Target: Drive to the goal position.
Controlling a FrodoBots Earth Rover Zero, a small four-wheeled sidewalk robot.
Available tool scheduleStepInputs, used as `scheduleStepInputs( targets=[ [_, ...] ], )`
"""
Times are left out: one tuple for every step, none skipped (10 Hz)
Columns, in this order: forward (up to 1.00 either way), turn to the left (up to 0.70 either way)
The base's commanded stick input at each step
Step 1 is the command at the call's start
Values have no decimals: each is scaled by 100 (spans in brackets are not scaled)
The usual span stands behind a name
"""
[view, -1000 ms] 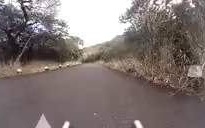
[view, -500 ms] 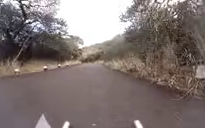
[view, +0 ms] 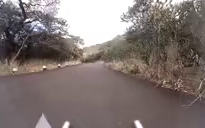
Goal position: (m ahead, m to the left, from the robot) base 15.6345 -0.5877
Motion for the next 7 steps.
scheduleStepInputs(
  targets=[
    [50, 0],
    [50, 0],
    [50, 0],
    [50, 0],
    [50, 0],
    [50, 0],
    [50, 0]
  ],
)
